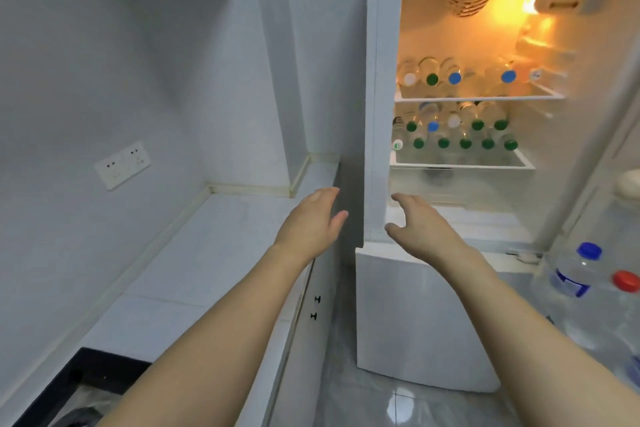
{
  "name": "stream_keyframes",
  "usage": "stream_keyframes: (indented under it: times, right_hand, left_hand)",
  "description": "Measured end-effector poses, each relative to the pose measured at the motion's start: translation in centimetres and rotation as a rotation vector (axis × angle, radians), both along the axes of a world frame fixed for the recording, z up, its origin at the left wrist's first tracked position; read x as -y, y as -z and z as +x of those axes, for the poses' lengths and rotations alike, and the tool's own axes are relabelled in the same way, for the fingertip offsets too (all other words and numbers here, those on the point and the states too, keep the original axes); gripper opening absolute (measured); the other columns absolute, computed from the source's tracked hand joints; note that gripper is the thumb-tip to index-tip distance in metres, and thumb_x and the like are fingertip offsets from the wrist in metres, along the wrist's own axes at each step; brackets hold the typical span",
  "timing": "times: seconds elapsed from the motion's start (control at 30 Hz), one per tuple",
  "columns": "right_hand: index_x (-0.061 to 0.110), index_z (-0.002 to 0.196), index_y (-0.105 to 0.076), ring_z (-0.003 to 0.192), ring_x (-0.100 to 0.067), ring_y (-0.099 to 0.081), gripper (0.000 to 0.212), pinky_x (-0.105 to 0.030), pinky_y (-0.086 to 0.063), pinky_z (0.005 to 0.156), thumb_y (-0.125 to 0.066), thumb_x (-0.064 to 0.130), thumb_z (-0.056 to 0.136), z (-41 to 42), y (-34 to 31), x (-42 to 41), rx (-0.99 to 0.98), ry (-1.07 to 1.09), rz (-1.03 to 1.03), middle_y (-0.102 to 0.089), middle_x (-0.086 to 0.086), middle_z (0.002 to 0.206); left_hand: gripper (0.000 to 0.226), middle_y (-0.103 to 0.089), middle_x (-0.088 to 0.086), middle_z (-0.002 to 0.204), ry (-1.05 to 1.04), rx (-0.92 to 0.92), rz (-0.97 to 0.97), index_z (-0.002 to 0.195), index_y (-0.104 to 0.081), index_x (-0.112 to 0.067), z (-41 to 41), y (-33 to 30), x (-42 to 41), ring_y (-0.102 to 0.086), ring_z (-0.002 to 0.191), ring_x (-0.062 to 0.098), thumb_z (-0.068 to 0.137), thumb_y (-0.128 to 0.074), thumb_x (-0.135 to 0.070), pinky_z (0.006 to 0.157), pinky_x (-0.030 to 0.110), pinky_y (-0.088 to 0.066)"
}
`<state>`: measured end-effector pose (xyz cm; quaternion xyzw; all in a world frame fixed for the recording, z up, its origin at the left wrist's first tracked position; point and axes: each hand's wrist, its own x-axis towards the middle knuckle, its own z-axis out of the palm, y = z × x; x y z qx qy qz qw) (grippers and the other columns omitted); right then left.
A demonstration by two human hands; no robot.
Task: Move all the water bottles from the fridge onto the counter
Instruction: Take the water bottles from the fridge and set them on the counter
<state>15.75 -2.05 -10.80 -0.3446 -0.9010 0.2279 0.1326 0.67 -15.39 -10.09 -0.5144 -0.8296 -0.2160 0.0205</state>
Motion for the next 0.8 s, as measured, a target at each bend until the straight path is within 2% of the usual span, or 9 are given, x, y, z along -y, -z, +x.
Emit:
stream_keyframes:
  times: [0.2, 0.4, 0.53, 0.67, 0.8]
  right_hand:
    - [0.016, 0.149, -0.031, 0.139, -0.024, -0.035, 0.062, -0.035, -0.033, 0.109, -0.055, 0.026, 0.093, -0.3, -1.9, -11.3, -0.043, 0.091, 0.006, -0.033, -0.005, 0.154]
    - [0.013, 0.140, -0.044, 0.127, -0.029, -0.046, 0.052, -0.038, -0.040, 0.100, -0.055, 0.017, 0.089, -2.0, -5.5, -21.0, -0.167, 0.120, 0.031, -0.047, -0.012, 0.141]
    - [0.015, 0.138, -0.047, 0.123, -0.028, -0.050, 0.047, -0.040, -0.043, 0.100, -0.054, 0.021, 0.092, -3.8, -7.5, -26.6, -0.324, 0.181, 0.030, -0.052, -0.008, 0.138]
    - [0.011, 0.130, -0.051, 0.113, -0.029, -0.054, 0.038, -0.037, -0.044, 0.088, -0.053, 0.022, 0.094, -5.9, -8.8, -31.8, -0.357, 0.244, 0.041, -0.056, -0.011, 0.128]
    - [0.009, 0.132, -0.051, 0.114, -0.030, -0.055, 0.042, -0.040, -0.047, 0.091, -0.052, 0.030, 0.095, -8.0, -8.8, -36.4, -0.306, 0.296, 0.104, -0.057, -0.012, 0.130]
  left_hand:
    - [0.051, -0.046, 0.003, 0.146, 0.052, -0.007, 0.043, 0.146, -0.037, -0.015, -0.2, -2.6, -12.4, -0.045, 0.131, 0.022, 0.100, -0.047, -0.035, 0.105, 0.035, -0.038]
    - [0.038, -0.057, 0.010, 0.128, 0.084, -0.101, 0.113, 0.132, -0.049, -0.011, -0.3, -6.4, -23.2, -0.055, 0.113, 0.028, 0.098, -0.049, -0.030, 0.089, 0.037, -0.045]
    - [0.030, -0.060, 0.008, 0.117, 0.087, -0.143, 0.109, 0.122, -0.054, -0.013, -1.9, -8.1, -29.1, -0.058, 0.100, 0.026, 0.096, -0.050, -0.028, 0.076, 0.034, -0.045]
    - [0.026, -0.061, 0.008, 0.110, 0.061, -0.203, 0.102, 0.118, -0.054, -0.014, -3.9, -10.0, -34.3, -0.057, 0.088, 0.023, 0.097, -0.050, -0.028, 0.067, 0.031, -0.042]
    - [0.025, -0.058, 0.008, 0.111, 0.074, -0.319, 0.031, 0.118, -0.050, -0.012, -5.2, -10.4, -39.8, -0.056, 0.096, 0.025, 0.097, -0.048, -0.026, 0.066, 0.033, -0.040]
